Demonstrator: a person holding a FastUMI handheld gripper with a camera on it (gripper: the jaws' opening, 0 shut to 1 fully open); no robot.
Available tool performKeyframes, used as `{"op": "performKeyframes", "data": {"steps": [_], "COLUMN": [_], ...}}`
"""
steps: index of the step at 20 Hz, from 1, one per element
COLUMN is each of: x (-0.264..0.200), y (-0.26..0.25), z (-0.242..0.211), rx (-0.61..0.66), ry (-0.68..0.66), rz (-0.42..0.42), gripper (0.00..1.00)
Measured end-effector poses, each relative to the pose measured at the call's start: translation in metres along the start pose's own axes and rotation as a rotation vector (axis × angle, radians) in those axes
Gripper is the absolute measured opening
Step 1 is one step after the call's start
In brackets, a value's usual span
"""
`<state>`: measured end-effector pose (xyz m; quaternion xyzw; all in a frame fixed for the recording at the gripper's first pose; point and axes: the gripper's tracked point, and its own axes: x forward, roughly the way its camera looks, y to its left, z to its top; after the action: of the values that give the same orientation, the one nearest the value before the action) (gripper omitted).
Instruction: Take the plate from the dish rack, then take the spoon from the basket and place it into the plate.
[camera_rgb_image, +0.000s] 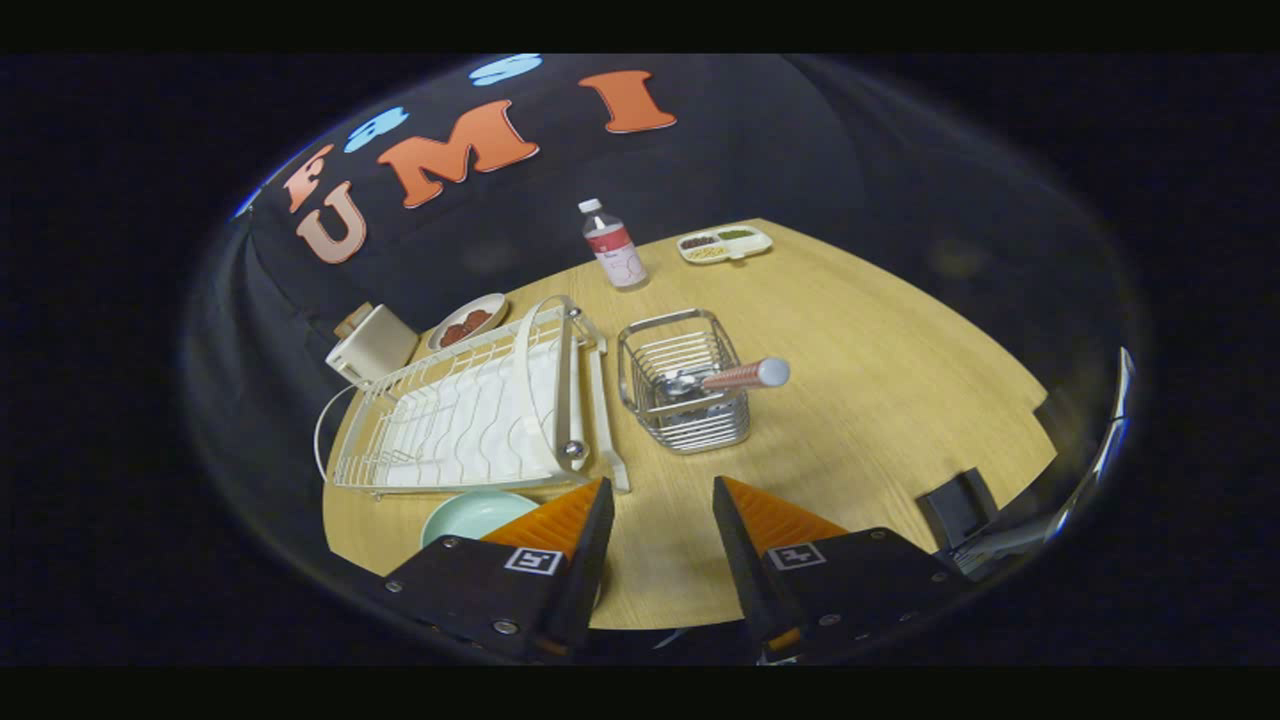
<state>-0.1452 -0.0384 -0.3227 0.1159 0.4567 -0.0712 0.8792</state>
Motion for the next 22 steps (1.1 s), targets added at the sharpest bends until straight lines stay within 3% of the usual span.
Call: {"op": "performKeyframes", "data": {"steps": [7,12,16,19,22], "x": [0.009,0.015,0.018,0.017,0.020], "y": [-0.029,-0.023,-0.014,-0.002,0.011], "z": [0.038,0.047,0.054,0.052,0.049], "rx": [-0.042,-0.055,-0.103,-0.146,-0.181], "ry": [-0.141,-0.155,-0.183,-0.180,-0.179], "rz": [-0.096,-0.084,-0.093,-0.070,-0.050], "gripper": [0.57,0.49,0.37,0.22,0.17]}}
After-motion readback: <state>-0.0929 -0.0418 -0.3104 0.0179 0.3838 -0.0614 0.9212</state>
